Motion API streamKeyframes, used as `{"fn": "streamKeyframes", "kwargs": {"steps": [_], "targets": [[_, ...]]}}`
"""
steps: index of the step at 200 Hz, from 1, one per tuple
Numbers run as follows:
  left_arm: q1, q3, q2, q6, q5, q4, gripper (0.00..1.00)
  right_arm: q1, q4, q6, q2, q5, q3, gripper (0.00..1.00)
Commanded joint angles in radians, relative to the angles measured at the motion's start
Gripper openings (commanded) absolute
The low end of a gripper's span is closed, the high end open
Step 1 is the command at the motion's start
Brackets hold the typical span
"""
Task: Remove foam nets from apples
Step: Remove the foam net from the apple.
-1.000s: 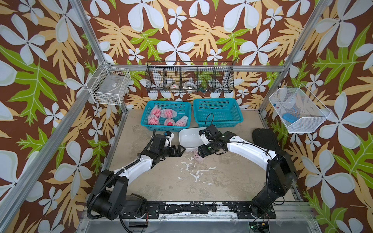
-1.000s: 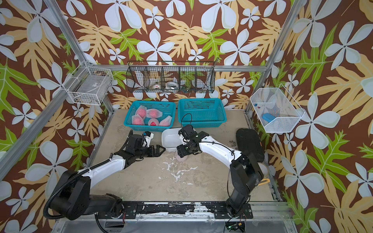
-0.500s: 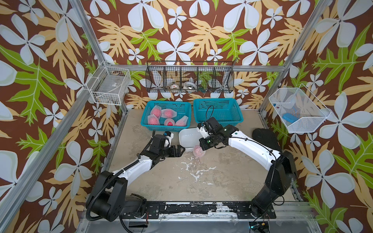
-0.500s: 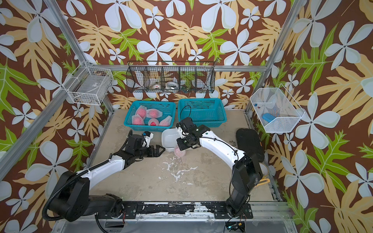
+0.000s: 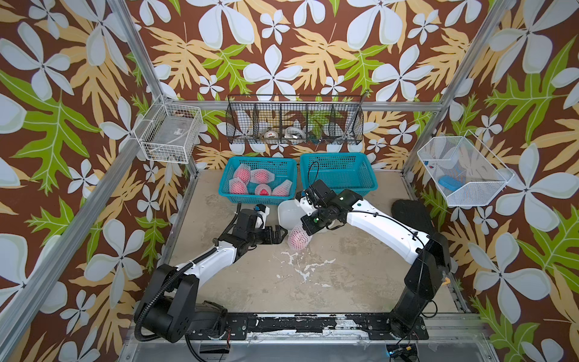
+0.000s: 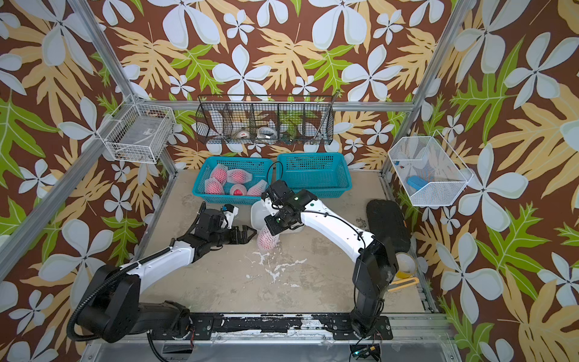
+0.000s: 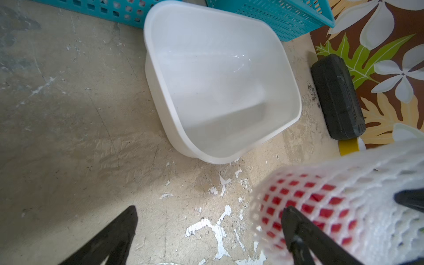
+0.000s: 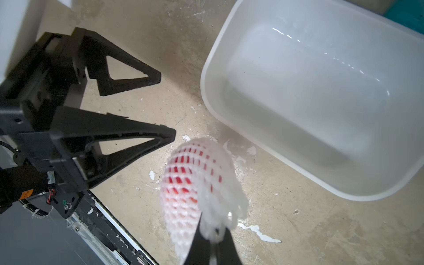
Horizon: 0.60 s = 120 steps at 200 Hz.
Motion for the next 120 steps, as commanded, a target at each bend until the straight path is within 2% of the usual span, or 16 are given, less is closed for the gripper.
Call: {"fn": "streamKeyframes", "kwargs": {"steps": [1,11,17,26,34,46,57,63,81,99,120], "targets": [[0.001,-0.004,0.001,-0.009,0.008,0.029,1.0,0.019,0.027,0.009,-0.044,0.006,-0.053,0.0],[0.001,-0.007,-0.001,-0.009,0.007,0.027,1.0,0.033,0.049,0.007,-0.016,-0.02,-0.107,0.0],[0.0,-0.009,-0.004,-0.008,0.004,0.025,1.0,0.033,-0.021,-0.01,0.02,-0.028,-0.062,0.0],[0.001,-0.008,-0.01,-0.007,0.0,0.019,1.0,0.037,-0.06,-0.017,0.03,0.022,-0.016,0.0],[0.0,-0.01,-0.016,-0.007,-0.001,0.016,1.0,0.036,0.005,0.003,-0.039,0.042,-0.04,0.0],[0.001,-0.017,-0.024,-0.01,-0.002,0.022,1.0,0.04,0.147,0.022,-0.091,-0.02,-0.156,0.0],[0.001,-0.014,-0.018,-0.009,-0.001,0.025,1.0,0.04,0.0,-0.022,0.01,-0.028,-0.084,0.0],[0.001,-0.007,-0.012,-0.006,0.001,0.021,1.0,0.041,-0.072,-0.033,0.038,0.008,-0.025,0.0],[0.001,-0.002,-0.006,-0.005,0.0,0.022,1.0,0.048,0.121,0.007,-0.067,-0.025,-0.158,0.0],[0.001,-0.005,-0.009,-0.009,0.001,0.024,1.0,0.059,-0.04,-0.025,0.02,0.02,-0.039,0.0],[0.0,-0.021,-0.012,-0.011,-0.002,0.041,1.0,0.061,0.057,-0.019,-0.016,-0.009,-0.105,0.0]]}}
